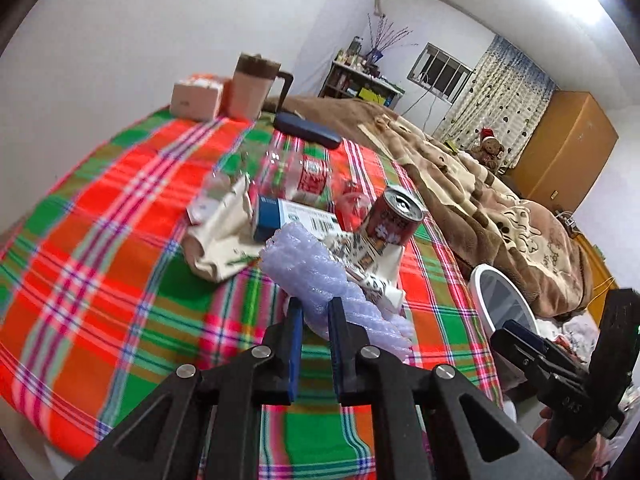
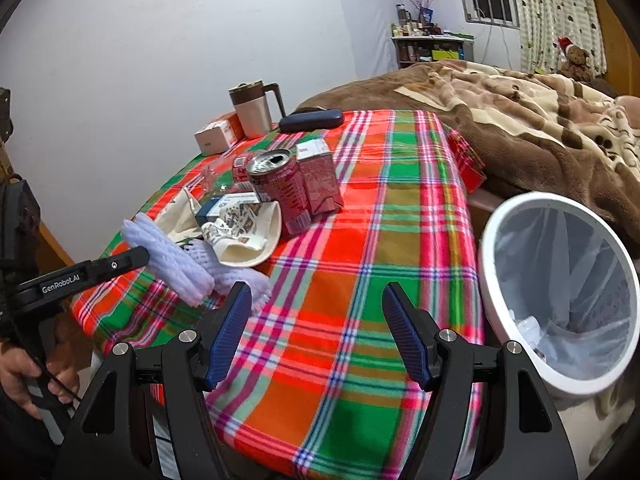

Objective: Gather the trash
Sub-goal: 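Grasp the white foam net with the left tool while the right tool grasps the red soda can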

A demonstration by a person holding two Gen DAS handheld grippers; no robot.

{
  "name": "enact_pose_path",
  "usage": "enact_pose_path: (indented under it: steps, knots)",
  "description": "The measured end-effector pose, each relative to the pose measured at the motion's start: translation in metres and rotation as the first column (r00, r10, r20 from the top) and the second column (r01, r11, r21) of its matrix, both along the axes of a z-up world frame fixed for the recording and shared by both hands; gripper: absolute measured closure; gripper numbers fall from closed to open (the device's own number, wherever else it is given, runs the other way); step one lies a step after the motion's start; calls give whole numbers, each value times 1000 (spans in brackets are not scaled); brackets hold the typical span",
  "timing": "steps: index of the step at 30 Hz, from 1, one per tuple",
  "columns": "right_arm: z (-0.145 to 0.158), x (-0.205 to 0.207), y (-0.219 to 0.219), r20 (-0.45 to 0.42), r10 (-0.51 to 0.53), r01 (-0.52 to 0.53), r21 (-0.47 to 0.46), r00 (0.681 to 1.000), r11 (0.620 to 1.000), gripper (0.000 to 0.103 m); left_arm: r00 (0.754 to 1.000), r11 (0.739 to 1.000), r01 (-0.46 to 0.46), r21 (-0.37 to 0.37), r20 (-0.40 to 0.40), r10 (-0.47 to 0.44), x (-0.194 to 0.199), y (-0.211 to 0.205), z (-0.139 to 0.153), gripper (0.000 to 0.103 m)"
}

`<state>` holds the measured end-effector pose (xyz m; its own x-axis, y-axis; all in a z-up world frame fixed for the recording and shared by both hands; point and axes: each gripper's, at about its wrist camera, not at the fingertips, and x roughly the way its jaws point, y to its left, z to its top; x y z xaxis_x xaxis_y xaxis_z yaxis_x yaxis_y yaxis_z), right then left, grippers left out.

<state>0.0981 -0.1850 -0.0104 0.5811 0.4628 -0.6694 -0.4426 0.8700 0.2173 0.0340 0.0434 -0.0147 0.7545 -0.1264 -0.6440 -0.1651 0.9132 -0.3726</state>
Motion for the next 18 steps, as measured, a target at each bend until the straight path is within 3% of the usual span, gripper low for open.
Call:
enact_pose_path:
  steps: [8, 18]
  knots:
    - [3, 21, 26, 19, 40, -39, -15, 999, 999, 34, 999, 998, -12, 66, 54, 8, 1, 11, 12, 91]
    - [-1, 57, 59, 30, 59, -58, -44, 998, 997, 39, 997, 998, -39, 58, 69, 35, 12, 37, 11, 91]
